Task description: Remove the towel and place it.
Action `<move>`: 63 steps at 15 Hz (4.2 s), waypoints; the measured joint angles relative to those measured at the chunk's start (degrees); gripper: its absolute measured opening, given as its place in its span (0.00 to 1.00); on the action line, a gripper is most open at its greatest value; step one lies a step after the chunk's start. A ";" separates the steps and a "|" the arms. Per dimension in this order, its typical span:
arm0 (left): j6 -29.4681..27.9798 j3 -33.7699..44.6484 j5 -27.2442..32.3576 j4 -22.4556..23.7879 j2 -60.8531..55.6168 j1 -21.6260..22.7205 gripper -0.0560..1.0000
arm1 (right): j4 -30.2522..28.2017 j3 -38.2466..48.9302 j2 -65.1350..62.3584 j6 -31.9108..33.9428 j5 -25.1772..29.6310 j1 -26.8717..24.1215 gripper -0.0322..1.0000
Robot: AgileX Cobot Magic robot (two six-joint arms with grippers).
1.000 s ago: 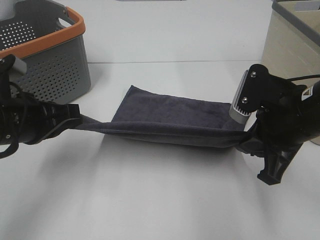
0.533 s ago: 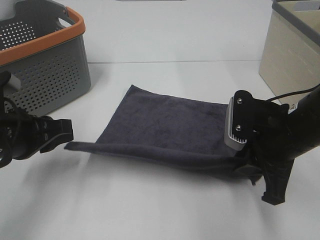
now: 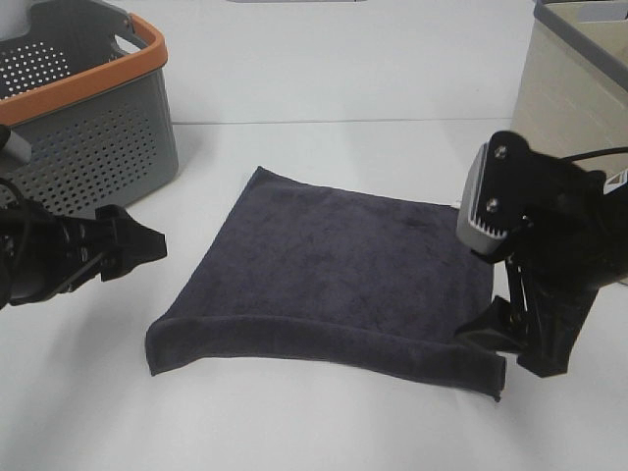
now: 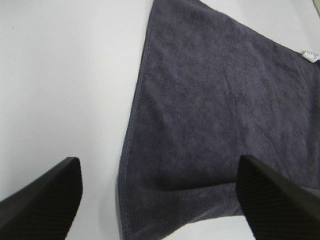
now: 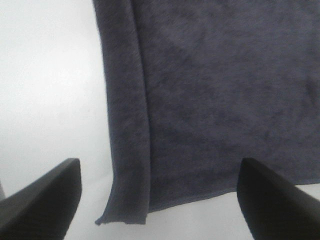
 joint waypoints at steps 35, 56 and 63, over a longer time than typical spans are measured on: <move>68.64 -20.57 84.68 -45.15 -50.65 22.46 0.75 | -26.99 -28.88 -17.59 67.84 43.43 -0.17 0.80; 68.41 -2.52 77.23 -47.44 -84.34 22.46 0.75 | -25.95 6.88 -76.95 65.20 34.26 -0.17 0.77; 69.56 -2.52 77.23 -47.84 -84.34 22.46 0.75 | -24.18 6.88 -76.95 63.03 34.26 -0.17 0.77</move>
